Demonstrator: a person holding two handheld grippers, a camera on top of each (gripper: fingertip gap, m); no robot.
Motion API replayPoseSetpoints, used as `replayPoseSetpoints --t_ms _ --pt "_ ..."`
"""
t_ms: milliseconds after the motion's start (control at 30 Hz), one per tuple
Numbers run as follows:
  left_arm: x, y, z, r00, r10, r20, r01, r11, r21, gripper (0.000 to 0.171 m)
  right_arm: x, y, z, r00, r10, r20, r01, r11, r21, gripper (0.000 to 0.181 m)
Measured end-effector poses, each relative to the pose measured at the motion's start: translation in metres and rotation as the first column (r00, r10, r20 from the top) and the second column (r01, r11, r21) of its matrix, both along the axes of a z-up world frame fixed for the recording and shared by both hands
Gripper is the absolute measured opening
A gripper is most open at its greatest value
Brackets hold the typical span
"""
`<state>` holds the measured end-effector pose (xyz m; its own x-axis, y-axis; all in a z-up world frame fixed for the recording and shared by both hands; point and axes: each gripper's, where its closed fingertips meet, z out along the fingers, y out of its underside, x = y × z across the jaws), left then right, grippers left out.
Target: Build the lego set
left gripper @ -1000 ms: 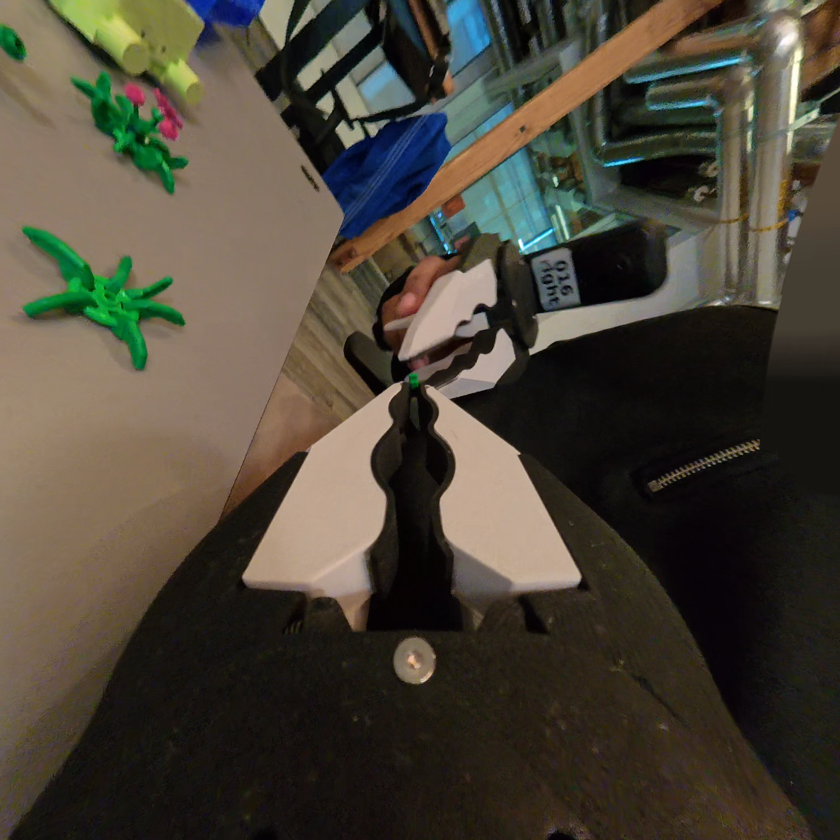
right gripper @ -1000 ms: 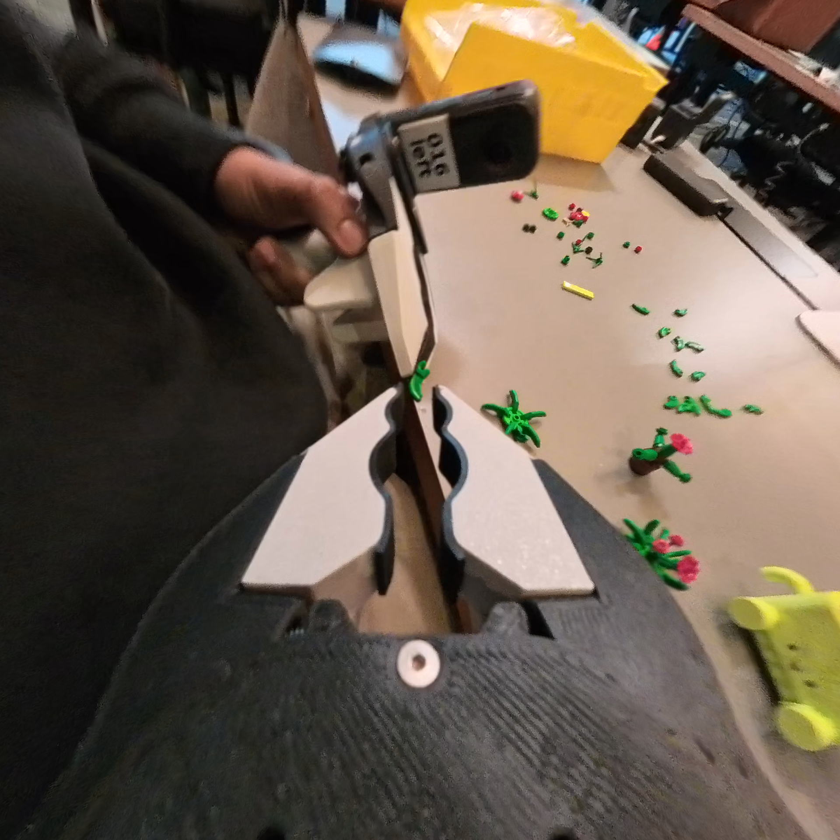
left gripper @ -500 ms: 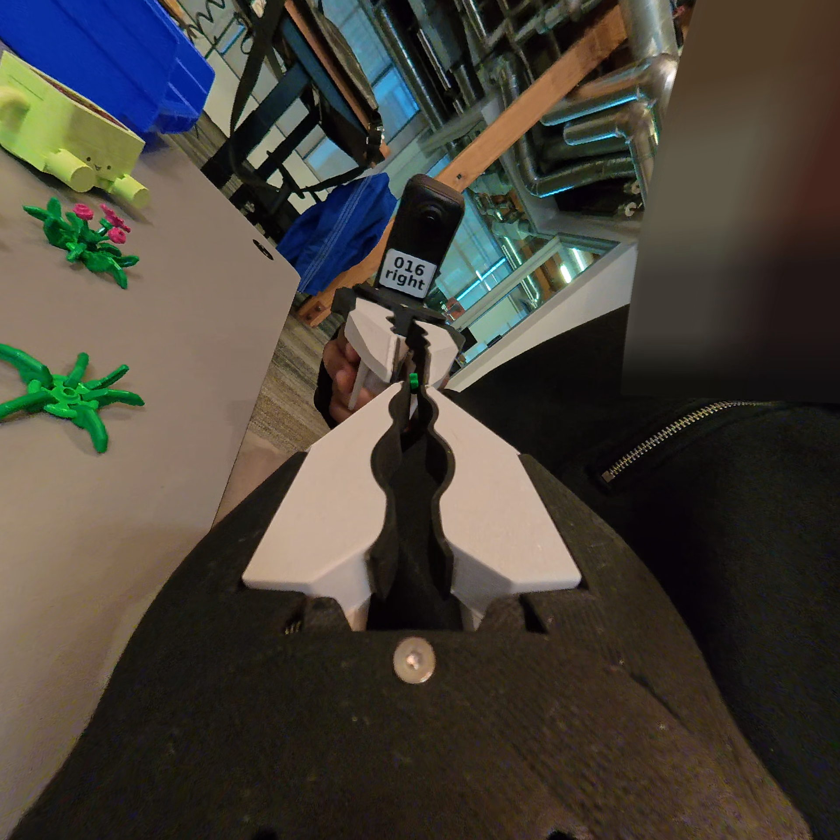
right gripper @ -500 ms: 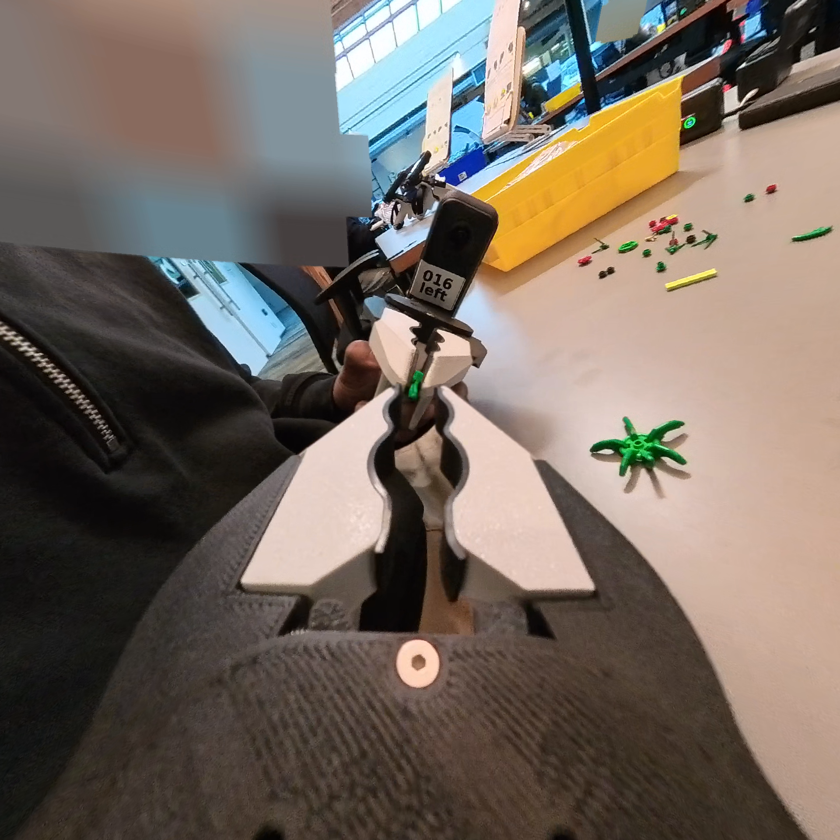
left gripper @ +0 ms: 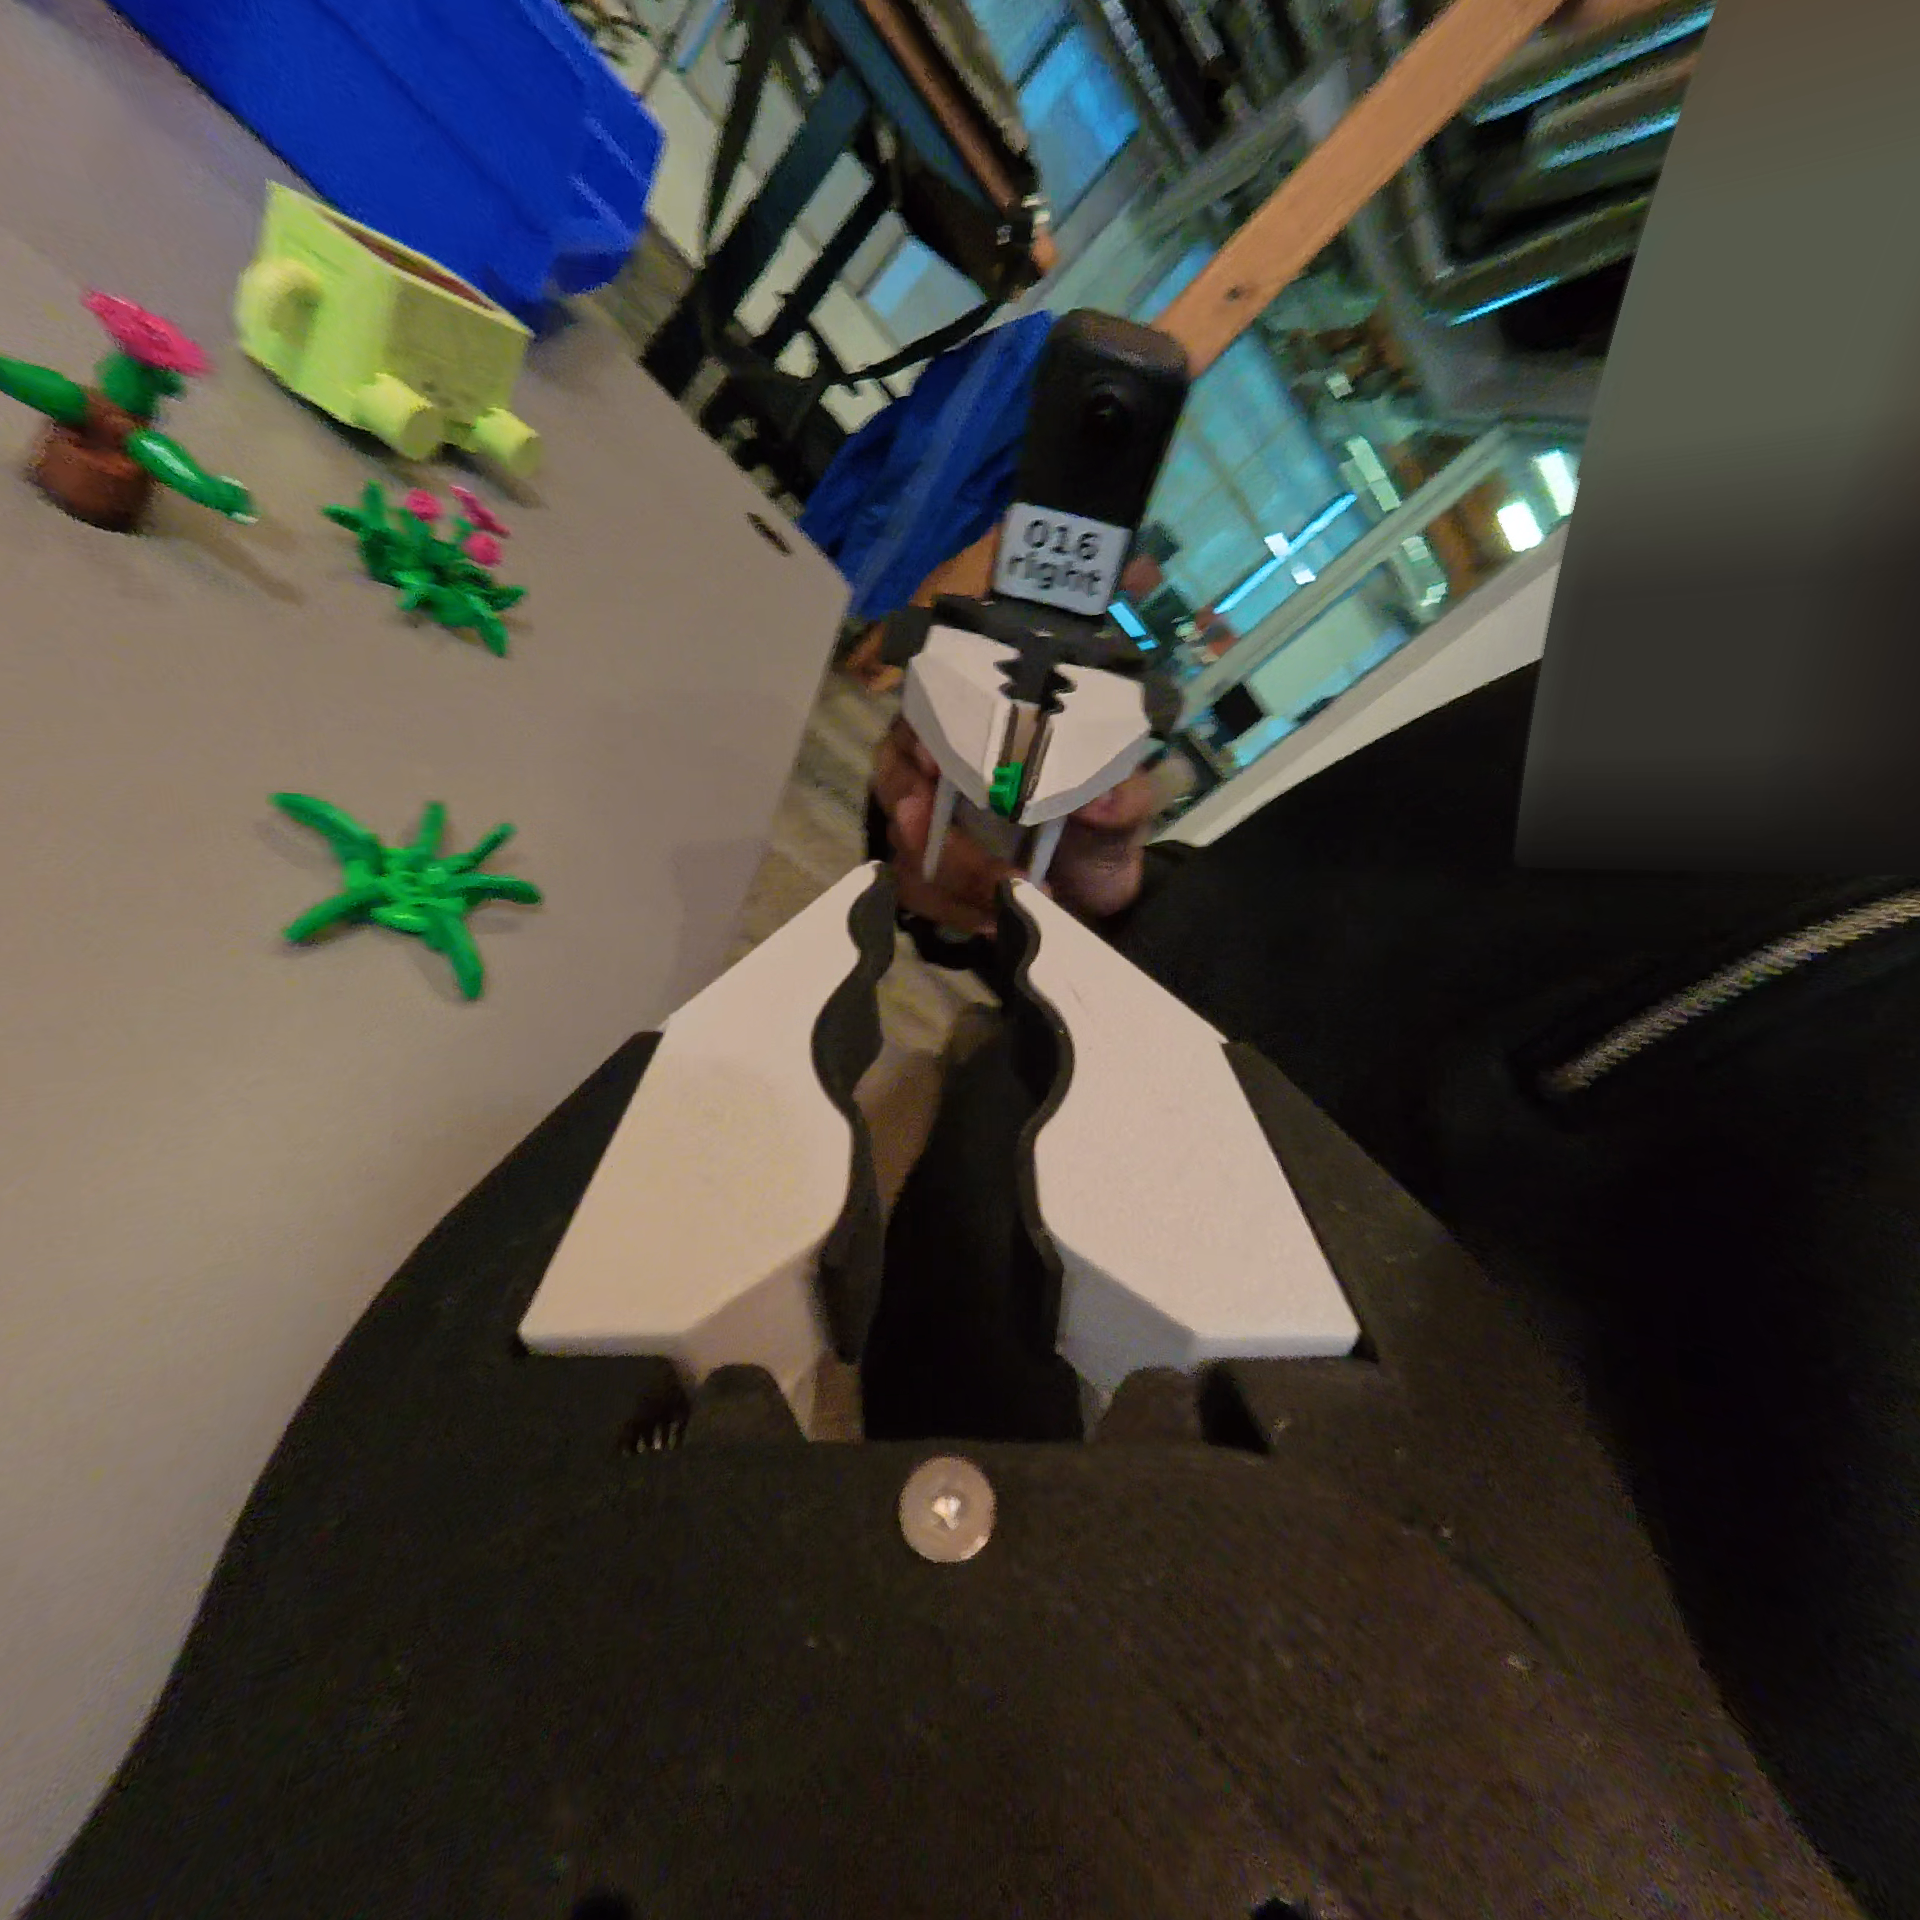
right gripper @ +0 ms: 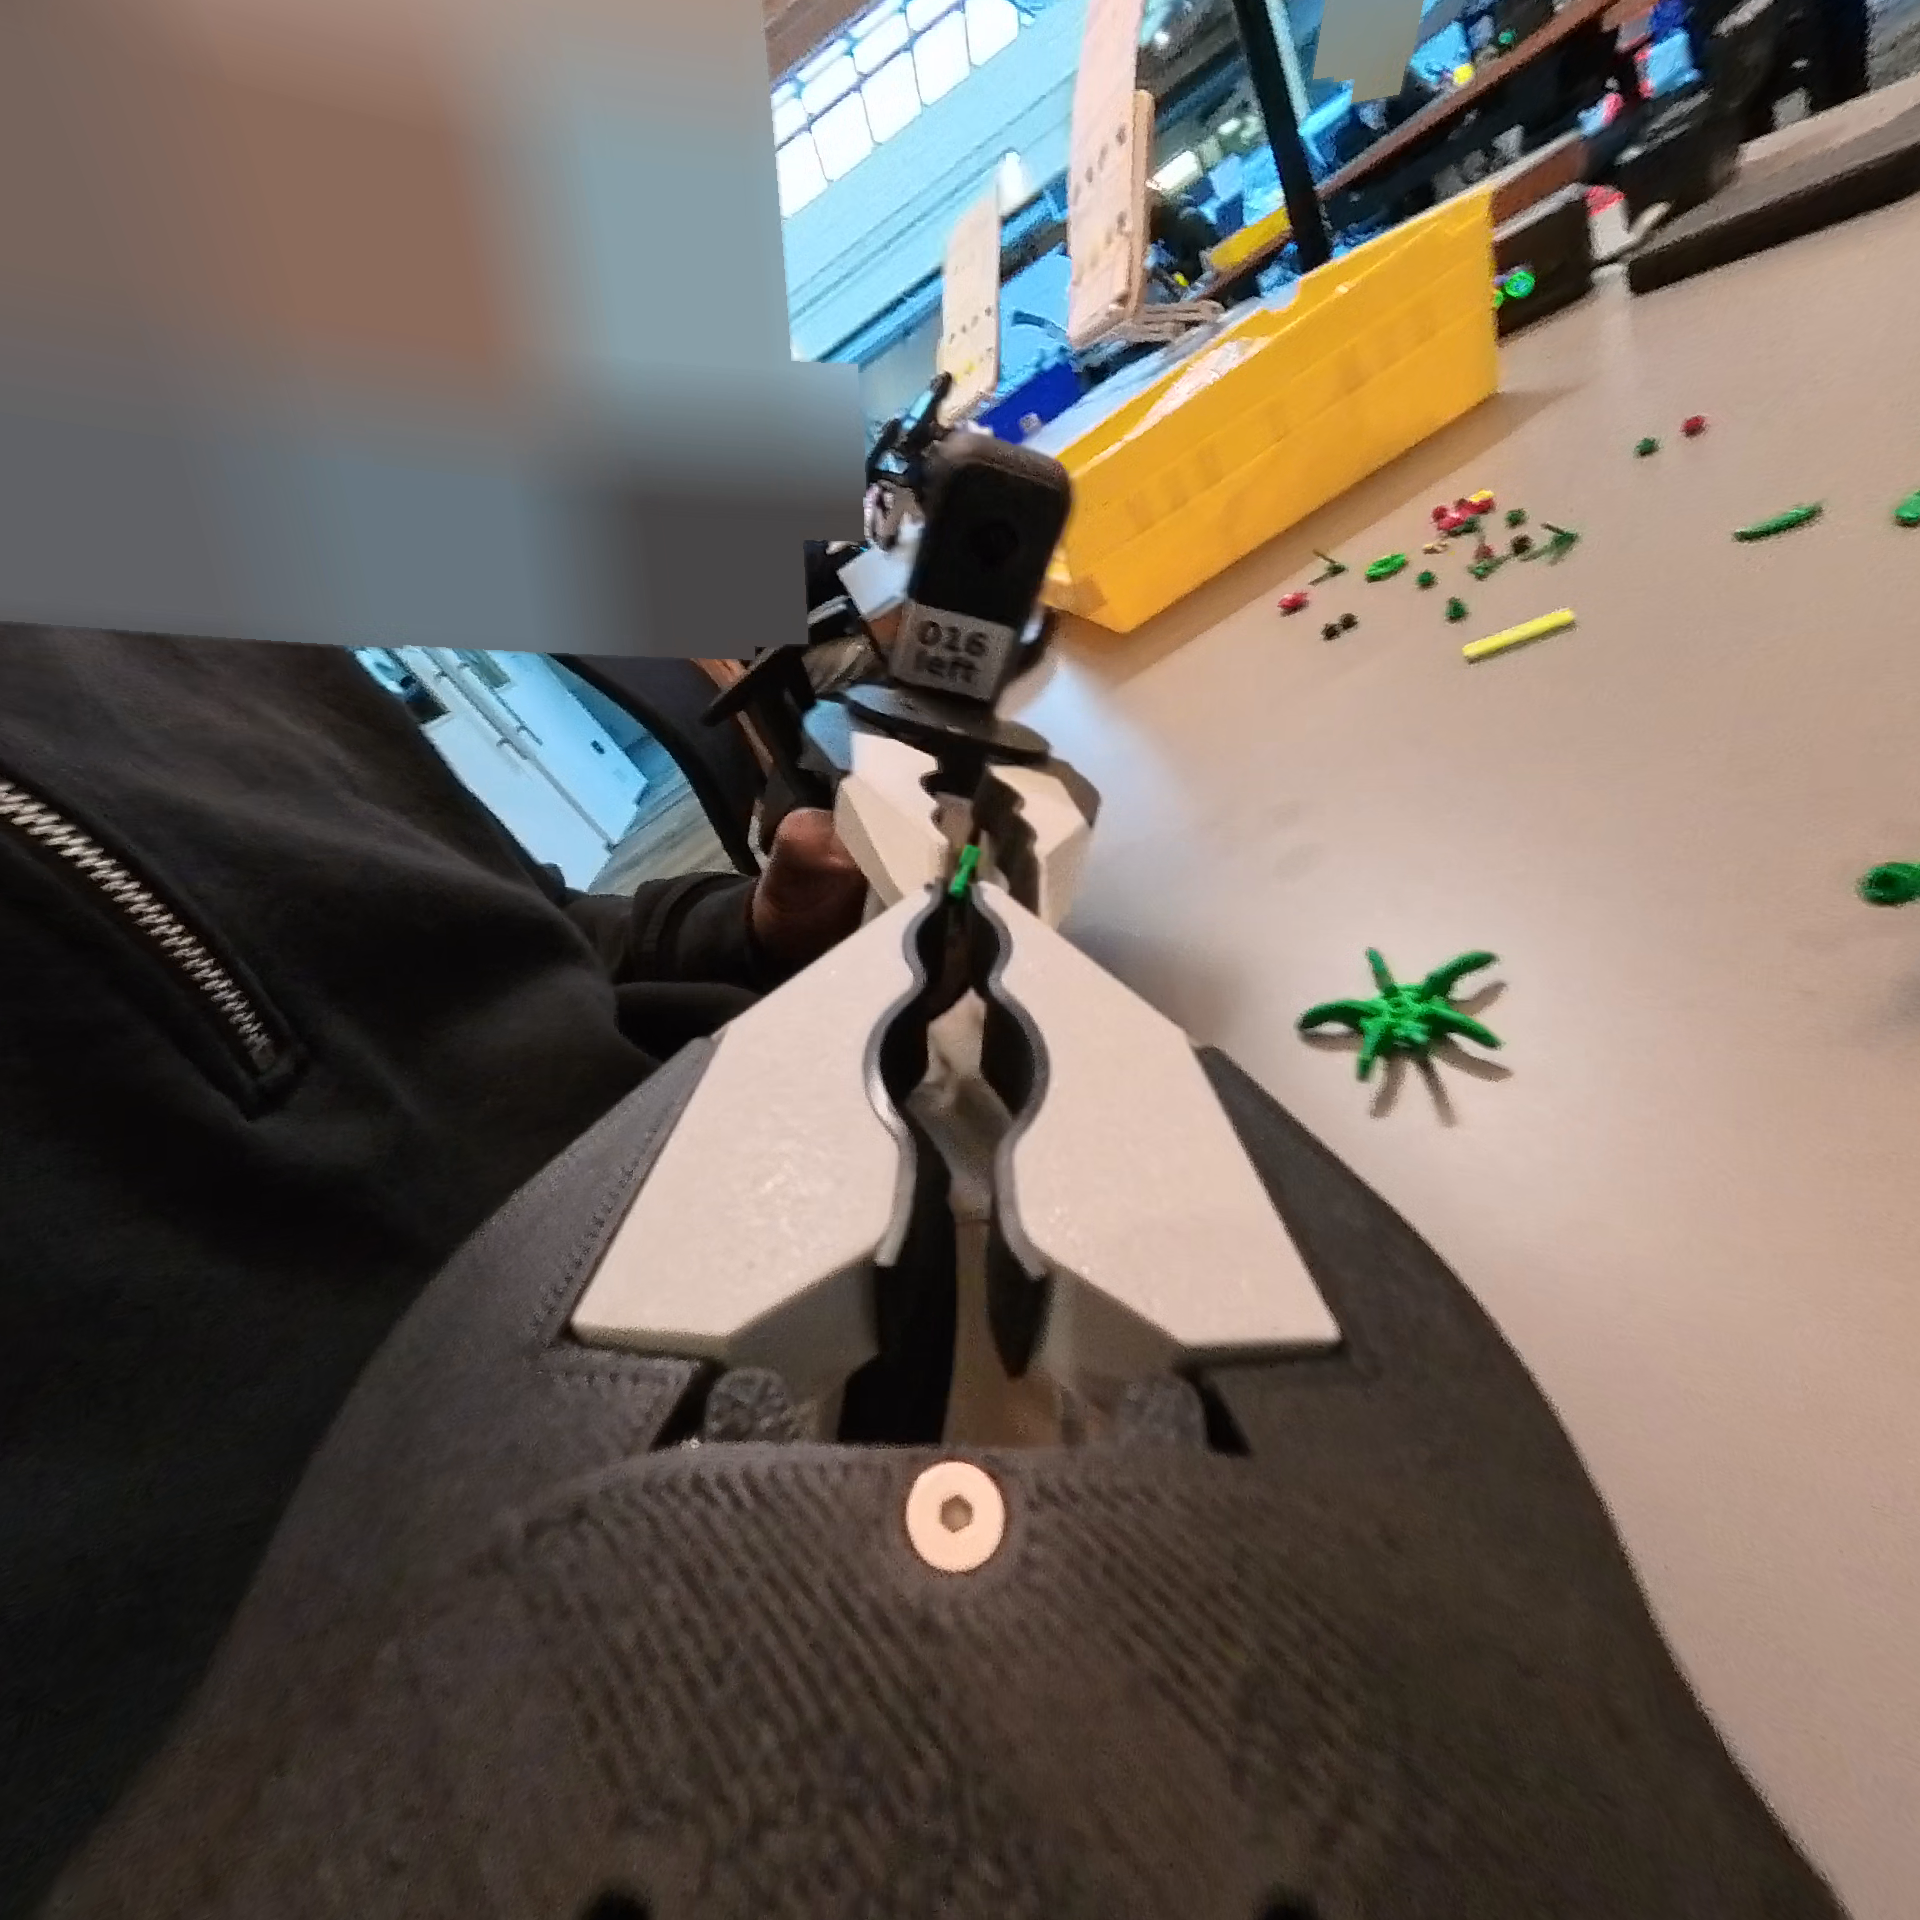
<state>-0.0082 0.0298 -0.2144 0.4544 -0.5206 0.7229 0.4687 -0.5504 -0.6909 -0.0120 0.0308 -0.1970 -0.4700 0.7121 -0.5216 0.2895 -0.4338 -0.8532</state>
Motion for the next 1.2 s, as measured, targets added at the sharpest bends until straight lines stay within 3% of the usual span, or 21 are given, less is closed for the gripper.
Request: replayPoseSetpoints --t_ms 100,233,300,500,700,867,1067,1200 --pt "-0.02 0.013 -0.016 0.974 0.089 -0.207 -0.096 0.995 -0.025 0.034 -0.005 0.013 -0.021 0.993 -0.071 0.094 0.059 0.991 0.12 0.0" --pt "-0.048 0.033 -0.046 0.818 0.124 -0.562 -0.18 0.983 -0.045 0.059 -0.009 0.023 -0.054 0.961 -0.161 0.225 0.068 0.926 0.371 0.0" --pt "-0.048 0.039 -0.054 0.772 0.077 -0.632 -0.146 0.988 -0.059 0.059 -0.012 0.023 -0.063 0.948 -0.185 0.26 0.051 0.892 0.448 0.001" --pt "-0.04 0.046 -0.07 0.777 -0.045 -0.628 -0.091 0.979 -0.183 0.062 -0.021 0.024 -0.085 0.917 -0.234 0.323 0.026 0.843 0.537 0.001" --pt "-0.036 0.041 -0.07 0.782 -0.052 -0.621 -0.083 0.979 -0.186 0.061 -0.02 0.032 -0.094 0.896 -0.276 0.346 0.003 0.786 0.618 0.0" --pt "-0.022 0.029 -0.071 0.775 -0.108 -0.623 -0.039 0.975 -0.218 0.047 -0.018 0.044 -0.094 0.883 -0.318 0.346 0.01 0.749 0.662 0.001" --pt "-0.026 0.034 -0.074 0.737 -0.047 -0.675 -0.109 0.976 -0.187 0.042 -0.012 0.051 -0.094 0.891 -0.302 0.34 -0.037 0.697 0.716 0.001" --pt "-0.031 0.035 -0.076 0.697 -0.029 -0.717 -0.143 0.973 -0.178 0.028 -0.012 0.054 -0.094 0.901 -0.262 0.346 -0.08 0.684 0.725 0.0"
